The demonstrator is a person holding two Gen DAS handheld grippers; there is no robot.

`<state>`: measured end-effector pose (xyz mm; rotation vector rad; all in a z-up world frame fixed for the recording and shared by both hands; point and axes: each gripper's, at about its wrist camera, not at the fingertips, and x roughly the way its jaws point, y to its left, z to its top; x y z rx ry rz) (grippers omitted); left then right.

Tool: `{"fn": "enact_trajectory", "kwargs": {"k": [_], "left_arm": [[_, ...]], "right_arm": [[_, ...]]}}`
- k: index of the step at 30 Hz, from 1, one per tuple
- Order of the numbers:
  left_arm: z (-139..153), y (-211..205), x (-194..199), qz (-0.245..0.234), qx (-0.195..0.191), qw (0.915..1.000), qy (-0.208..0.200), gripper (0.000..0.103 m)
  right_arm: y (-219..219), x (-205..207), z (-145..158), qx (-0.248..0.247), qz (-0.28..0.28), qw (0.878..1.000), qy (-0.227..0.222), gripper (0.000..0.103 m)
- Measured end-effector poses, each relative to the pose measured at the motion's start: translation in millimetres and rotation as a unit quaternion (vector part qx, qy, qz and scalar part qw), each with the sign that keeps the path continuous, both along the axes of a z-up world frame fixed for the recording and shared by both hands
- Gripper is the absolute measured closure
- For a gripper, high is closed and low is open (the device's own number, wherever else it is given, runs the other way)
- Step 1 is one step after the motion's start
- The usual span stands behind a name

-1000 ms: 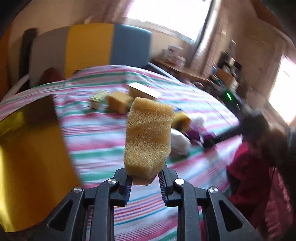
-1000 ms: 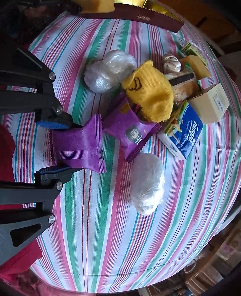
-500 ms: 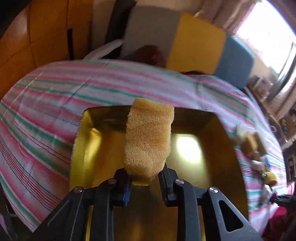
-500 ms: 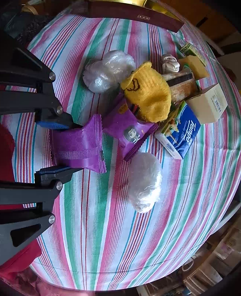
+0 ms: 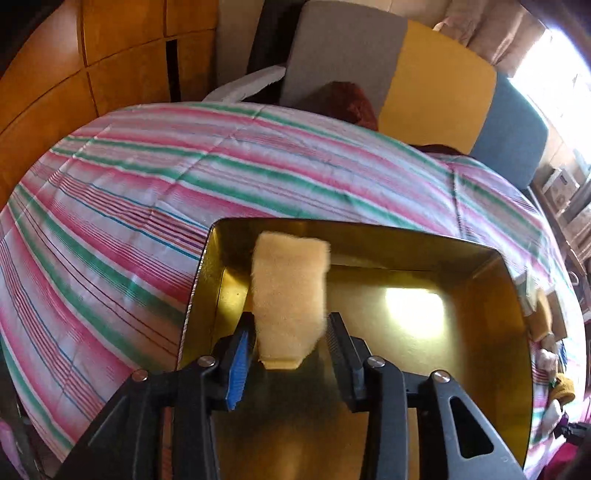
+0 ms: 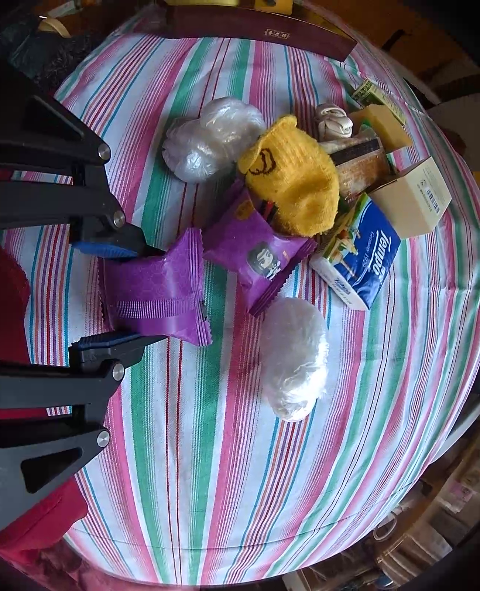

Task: Organize objects
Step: 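Carry the sponge into the gold tray and open the left tool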

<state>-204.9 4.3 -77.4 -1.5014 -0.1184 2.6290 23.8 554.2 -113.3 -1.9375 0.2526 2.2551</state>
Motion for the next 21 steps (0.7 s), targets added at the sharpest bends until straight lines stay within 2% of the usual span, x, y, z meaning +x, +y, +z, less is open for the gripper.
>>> {"fn": "enact_trajectory", "kwargs": {"k": [4, 9, 15, 21], "left_arm": [[26, -7, 24, -0.006, 0.001, 0.9992, 0.04, 0.063], [48, -16, 77, -0.005, -0.024, 0.9957, 0.089, 0.063], [47, -11, 129, -0.028, -0.03, 0.9935, 0.106, 0.063], [41, -7, 154, -0.037, -0.035, 0.9919, 0.116, 0.063]], "right_arm": [[5, 1, 3, -0.002, -0.006, 1.0, 0.005, 0.068], [8, 0, 7, 0.0, -0.009, 1.0, 0.014, 0.069], [5, -10, 6, 0.016, -0.004, 1.0, 0.017, 0.07], [3, -7, 18, 0.04, -0.009, 0.999, 0.034, 0.07]]}}
